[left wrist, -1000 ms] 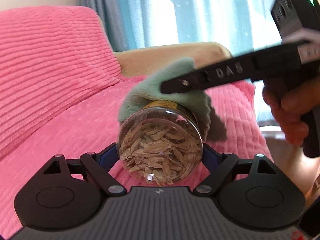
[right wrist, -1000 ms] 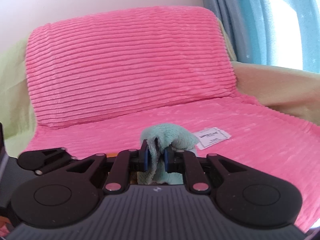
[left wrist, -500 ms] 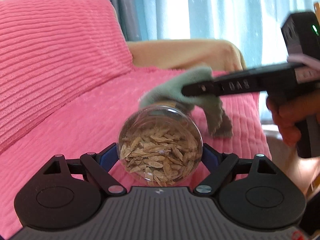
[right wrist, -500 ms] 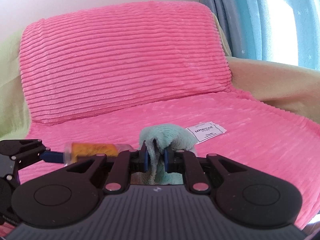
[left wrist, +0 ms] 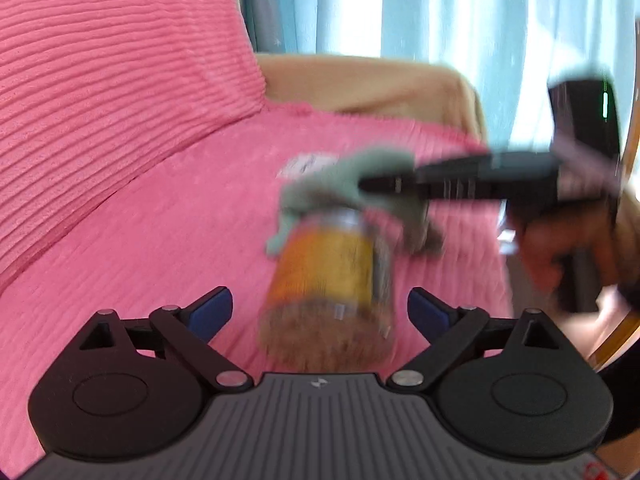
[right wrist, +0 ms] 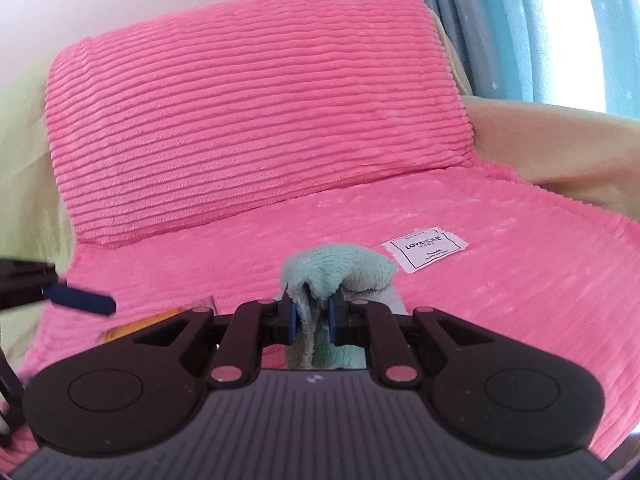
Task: Clean container
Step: 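Turn the jar upright with the left gripper while the right gripper wipes its rim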
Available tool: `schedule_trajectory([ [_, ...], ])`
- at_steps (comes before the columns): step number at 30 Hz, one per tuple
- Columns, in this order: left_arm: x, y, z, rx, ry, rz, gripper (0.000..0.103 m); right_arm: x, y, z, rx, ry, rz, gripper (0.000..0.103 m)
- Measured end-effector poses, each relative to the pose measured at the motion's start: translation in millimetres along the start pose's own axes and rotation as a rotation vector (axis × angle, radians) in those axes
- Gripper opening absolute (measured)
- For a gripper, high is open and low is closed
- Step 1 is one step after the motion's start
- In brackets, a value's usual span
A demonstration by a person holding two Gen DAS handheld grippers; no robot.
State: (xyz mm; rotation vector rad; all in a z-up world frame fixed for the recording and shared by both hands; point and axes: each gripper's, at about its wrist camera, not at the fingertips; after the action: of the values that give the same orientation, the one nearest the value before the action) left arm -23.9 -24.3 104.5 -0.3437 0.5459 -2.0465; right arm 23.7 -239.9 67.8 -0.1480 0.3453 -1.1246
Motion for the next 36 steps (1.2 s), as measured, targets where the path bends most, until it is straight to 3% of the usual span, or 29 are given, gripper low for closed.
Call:
schedule_trajectory([
  [6,6,56,55,-0.298,0.142,-0.084,0.098,14,-2,7,-0.018,0.051,-0.012,0.011],
  [11,19,109,65,-0.540,0.227,-0.126,0.098,15,-5,7,-0.030,0.054,-0.023,0.011],
  [15,24,138,62,-0.663,0.269,-0.127,0.095,15,-6,6,-0.039,0.053,-0.032,0.011],
  [18,27,148,58,-0.709,0.340,-0.114,0.088,15,-8,6,-0.045,0.052,-0.039,0.011],
  [21,24,140,60,-0.646,0.373,-0.115,0.087,14,-9,5,-0.051,0.051,-0.046,0.011],
  [24,13,117,69,-0.409,0.303,-0.079,0.087,14,-10,5,-0.058,0.050,-0.053,0.011],
  [27,-7,92,58,-0.150,0.119,-0.059,0.087,14,-12,4,-0.064,0.049,-0.059,0.011],
  [31,-9,73,18,-0.010,0.054,-0.001,0.086,14,-14,3,-0.073,0.048,-0.068,0.011],
  [36,-2,56,-3,0.118,0.032,0.070,0.086,13,-16,3,-0.084,0.047,-0.080,0.011],
])
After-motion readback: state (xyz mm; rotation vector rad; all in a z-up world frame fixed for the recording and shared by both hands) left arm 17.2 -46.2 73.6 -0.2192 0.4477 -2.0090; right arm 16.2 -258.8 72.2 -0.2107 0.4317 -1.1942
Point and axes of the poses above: each gripper's, at about its wrist camera, not at the fingertips, and y roughly the way its jaws point, x to its right, z to its top, and after that the axes turned 9 degrees about x, right-handed
